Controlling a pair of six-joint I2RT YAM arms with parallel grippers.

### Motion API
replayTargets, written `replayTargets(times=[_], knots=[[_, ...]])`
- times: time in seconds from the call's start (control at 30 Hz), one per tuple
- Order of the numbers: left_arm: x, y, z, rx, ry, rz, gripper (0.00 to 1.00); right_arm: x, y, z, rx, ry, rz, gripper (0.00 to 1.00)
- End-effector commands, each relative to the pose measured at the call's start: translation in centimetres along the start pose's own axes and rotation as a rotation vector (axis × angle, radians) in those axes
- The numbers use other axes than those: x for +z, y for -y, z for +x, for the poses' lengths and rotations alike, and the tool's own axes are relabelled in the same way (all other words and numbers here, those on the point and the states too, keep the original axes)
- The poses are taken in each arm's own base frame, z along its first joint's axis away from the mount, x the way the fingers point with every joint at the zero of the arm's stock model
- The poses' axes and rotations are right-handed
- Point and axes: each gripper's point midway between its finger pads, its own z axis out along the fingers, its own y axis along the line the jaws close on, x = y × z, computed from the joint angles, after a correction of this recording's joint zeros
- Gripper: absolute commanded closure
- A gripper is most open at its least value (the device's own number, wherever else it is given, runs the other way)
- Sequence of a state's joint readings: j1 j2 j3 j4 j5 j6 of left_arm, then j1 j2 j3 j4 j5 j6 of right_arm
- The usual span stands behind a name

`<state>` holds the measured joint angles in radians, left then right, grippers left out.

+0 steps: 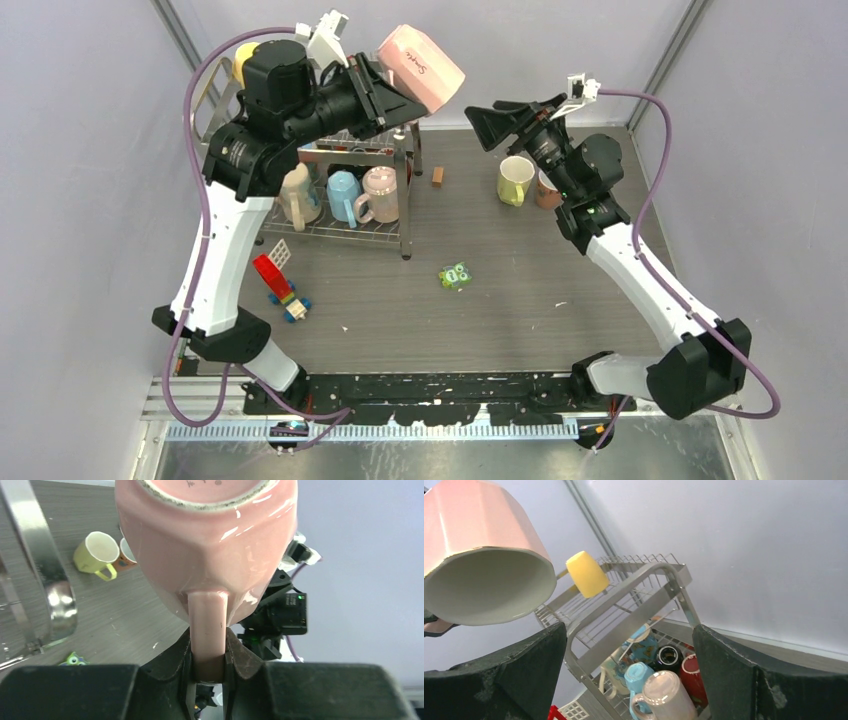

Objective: Unload the cups from the dish rack
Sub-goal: Unload the cup from the dish rack.

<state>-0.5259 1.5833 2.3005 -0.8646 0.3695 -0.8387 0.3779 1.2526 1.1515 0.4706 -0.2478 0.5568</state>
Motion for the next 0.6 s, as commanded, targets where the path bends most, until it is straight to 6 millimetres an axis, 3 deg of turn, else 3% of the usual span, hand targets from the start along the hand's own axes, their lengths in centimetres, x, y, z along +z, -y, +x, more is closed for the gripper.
replayTargets(times=[0.0, 0.57], knots=[[-3.9, 7.3, -2.6, 0.060, 0.120, 0.250, 1.00, 0.7, -3.8, -3.0, 0.019, 0.106, -0.174, 0.01], [-3.0, 8.1, -1.5, 0.018, 0.078, 0.301, 1.00, 1.1, -6.2, -4.6, 0.067, 0.161, -0.273, 0.05]])
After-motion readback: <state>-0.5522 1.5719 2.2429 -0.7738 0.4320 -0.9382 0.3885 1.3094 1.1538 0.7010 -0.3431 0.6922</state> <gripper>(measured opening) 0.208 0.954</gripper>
